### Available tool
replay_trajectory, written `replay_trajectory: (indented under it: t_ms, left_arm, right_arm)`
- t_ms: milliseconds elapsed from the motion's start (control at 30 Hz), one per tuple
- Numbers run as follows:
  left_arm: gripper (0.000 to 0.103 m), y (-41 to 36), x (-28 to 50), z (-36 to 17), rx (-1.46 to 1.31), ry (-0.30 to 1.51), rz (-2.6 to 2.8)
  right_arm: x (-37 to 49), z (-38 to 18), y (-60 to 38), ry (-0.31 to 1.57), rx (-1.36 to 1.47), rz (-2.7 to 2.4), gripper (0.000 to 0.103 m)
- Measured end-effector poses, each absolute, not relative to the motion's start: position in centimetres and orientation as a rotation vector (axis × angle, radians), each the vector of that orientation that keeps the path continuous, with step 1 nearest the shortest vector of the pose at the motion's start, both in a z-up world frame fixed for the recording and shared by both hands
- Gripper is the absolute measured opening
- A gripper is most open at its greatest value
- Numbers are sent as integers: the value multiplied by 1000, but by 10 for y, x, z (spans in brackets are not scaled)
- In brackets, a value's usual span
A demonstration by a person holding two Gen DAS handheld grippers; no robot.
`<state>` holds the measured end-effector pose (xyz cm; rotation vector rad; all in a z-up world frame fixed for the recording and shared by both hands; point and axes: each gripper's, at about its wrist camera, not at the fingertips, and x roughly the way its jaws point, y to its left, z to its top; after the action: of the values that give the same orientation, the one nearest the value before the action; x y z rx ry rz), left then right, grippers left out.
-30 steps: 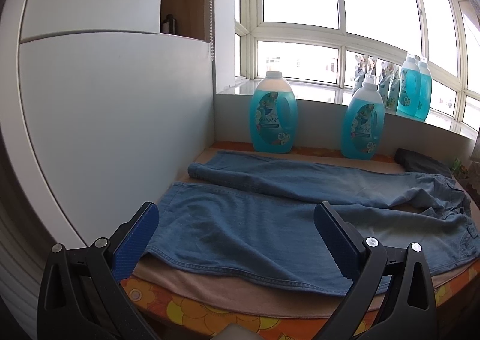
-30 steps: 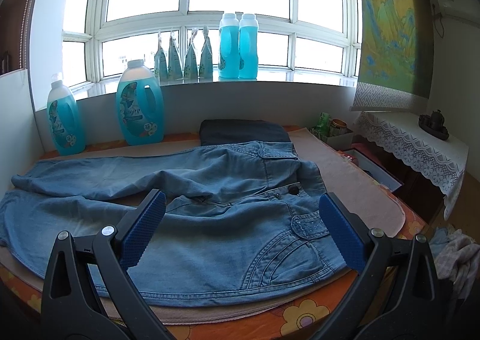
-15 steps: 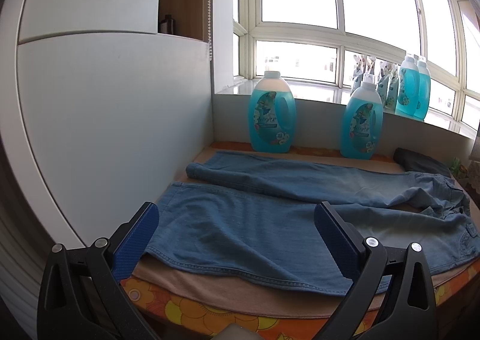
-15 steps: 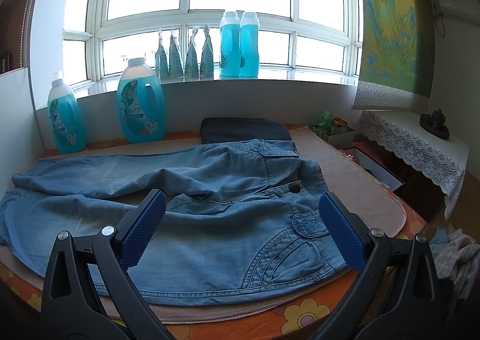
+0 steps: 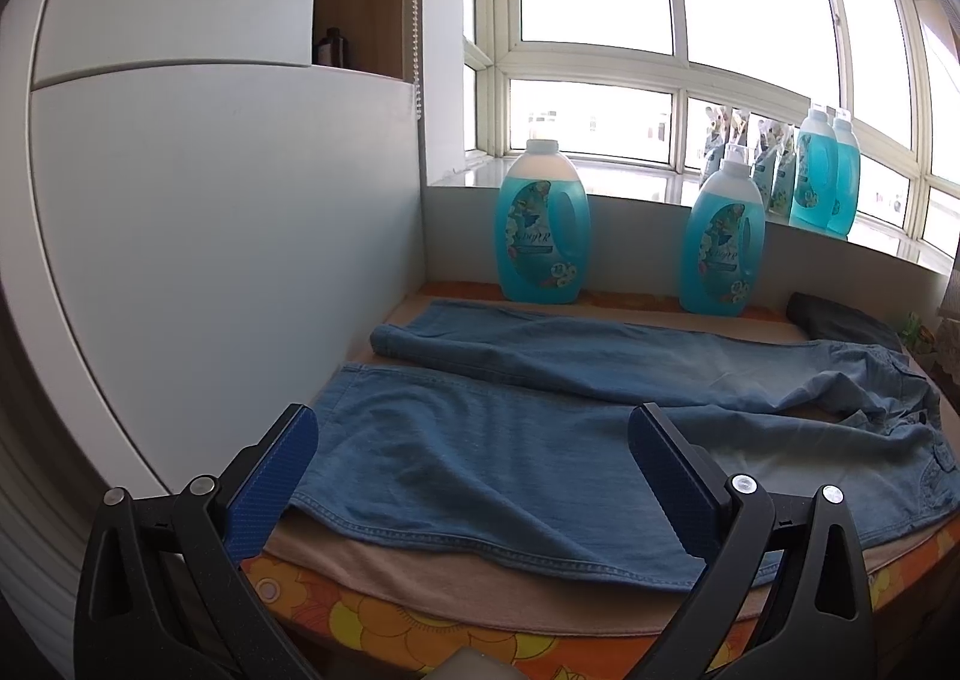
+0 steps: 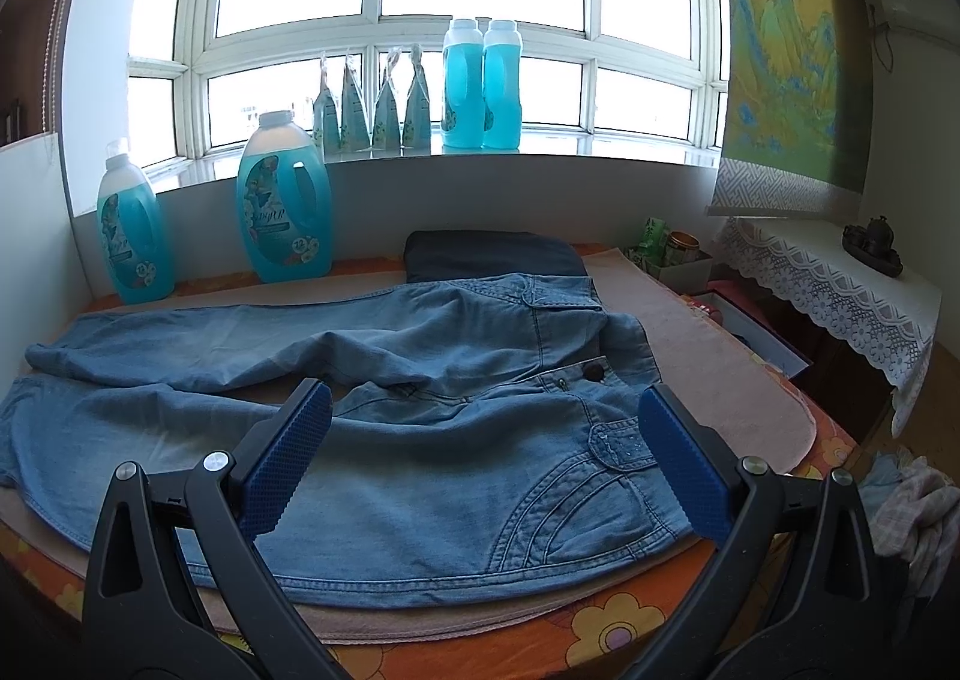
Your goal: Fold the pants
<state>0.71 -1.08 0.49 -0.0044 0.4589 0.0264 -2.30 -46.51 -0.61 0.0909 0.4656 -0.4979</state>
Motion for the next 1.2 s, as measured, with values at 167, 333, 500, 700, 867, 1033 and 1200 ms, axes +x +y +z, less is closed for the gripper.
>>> replay_trajectory:
  t_ms: [167, 333, 500, 700, 867, 1033, 1200]
  left_arm:
    - [103, -11, 7, 5, -4, 459, 26]
    - [103, -11, 7, 5, -4, 459, 26]
    - [103, -11, 8, 5, -2, 460, 25]
    - [103, -13, 9, 4, 0, 464, 25]
    - [103, -12, 12, 2, 1, 470, 30]
    - [103, -10, 18, -2, 13, 483, 36]
    - [103, -2, 24, -8, 6, 498, 54]
  right_arm:
    - [-22, -6, -466, 467, 92, -498, 103]
    - [-22, -8, -464, 471, 92, -496, 103]
    - [-22, -8, -464, 473, 93, -491, 103]
    - [-20, -8, -459, 477, 87, -483, 103]
    - [-17, -8, -457, 491, 84, -474, 103]
    - [-6, -5, -458, 512, 76, -468, 103]
    - [2, -3, -453, 521, 51, -469, 103]
